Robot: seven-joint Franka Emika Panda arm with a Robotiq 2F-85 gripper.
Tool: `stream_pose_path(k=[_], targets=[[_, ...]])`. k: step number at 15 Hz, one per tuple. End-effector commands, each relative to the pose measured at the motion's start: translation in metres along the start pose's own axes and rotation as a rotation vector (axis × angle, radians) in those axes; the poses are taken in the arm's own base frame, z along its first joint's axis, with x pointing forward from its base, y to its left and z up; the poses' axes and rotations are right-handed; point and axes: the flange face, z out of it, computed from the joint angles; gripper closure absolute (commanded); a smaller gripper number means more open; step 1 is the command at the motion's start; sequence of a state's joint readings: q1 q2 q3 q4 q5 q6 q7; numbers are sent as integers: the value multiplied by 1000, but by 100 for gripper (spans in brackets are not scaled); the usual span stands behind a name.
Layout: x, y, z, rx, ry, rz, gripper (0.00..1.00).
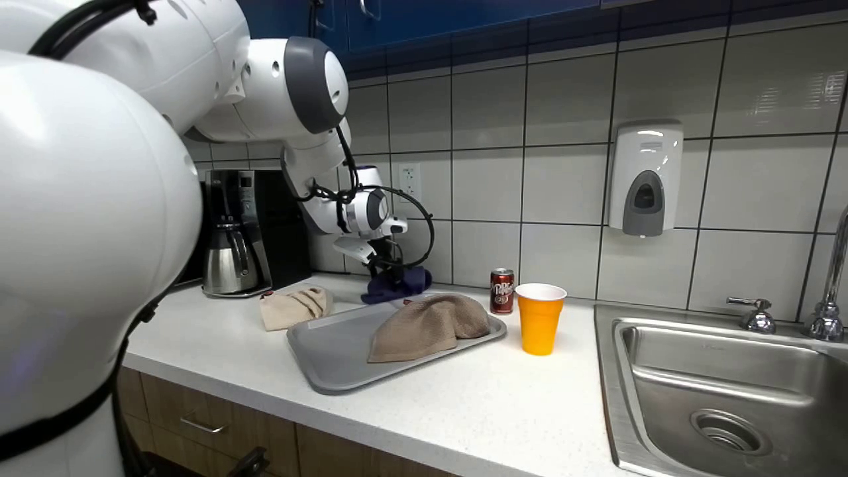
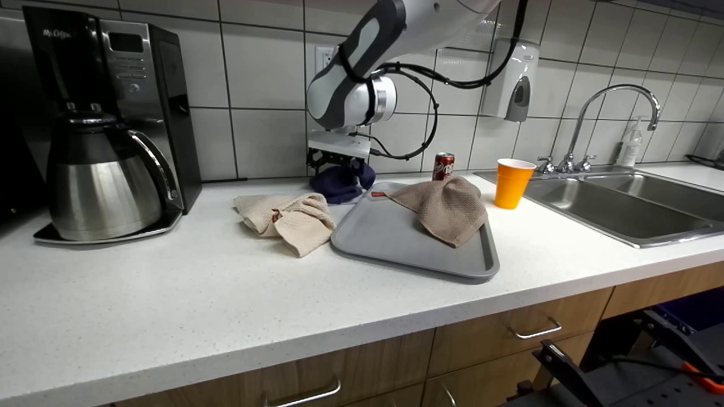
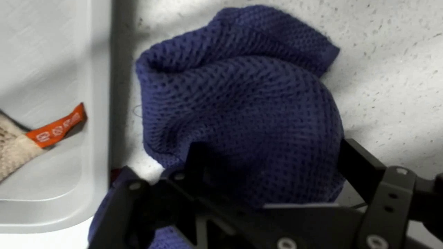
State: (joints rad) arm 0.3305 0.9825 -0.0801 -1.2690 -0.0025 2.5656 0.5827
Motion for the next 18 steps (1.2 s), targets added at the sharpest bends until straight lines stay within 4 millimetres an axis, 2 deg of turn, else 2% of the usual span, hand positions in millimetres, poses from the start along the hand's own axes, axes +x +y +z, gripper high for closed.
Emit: stream_pose_path(k=[1, 8, 9, 10, 11, 18], targets=[[9, -3, -1, -27, 8, -31, 0], [11, 0, 1, -31, 14, -33, 0], [11, 0, 2, -30, 14, -35, 25], [11, 0, 1, -30, 15, -35, 26], [11, 0, 1, -30, 16, -35, 32], [12, 2, 0, -32, 19, -37, 89]])
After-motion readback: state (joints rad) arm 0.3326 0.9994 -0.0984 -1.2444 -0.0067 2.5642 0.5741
